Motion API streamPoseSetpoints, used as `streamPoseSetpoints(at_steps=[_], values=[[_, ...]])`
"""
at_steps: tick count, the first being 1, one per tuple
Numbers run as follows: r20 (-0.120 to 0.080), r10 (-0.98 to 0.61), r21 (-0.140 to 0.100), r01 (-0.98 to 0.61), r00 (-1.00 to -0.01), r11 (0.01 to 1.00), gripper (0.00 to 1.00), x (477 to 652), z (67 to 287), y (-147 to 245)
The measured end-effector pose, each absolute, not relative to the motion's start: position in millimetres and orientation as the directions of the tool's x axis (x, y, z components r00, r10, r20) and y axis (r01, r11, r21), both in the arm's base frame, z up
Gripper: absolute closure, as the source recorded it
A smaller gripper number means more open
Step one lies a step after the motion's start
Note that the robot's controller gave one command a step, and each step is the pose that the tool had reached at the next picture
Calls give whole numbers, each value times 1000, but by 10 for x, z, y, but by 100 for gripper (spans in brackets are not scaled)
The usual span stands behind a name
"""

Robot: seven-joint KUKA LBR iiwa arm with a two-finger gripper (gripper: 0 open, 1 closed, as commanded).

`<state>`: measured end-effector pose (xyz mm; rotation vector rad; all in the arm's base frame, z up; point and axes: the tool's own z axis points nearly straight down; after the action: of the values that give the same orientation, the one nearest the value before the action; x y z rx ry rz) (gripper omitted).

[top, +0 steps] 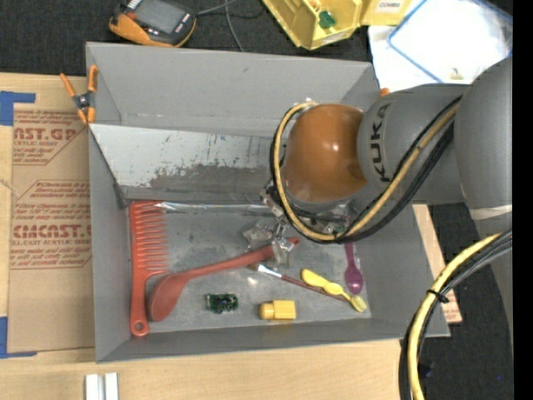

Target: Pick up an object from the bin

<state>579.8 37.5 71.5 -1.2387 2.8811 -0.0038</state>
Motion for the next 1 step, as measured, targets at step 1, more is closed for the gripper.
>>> streamPoseSetpoints(at_steps=[1], values=[[-4, -726, -4, -726, -688, 688, 100, 5797, 715, 378]])
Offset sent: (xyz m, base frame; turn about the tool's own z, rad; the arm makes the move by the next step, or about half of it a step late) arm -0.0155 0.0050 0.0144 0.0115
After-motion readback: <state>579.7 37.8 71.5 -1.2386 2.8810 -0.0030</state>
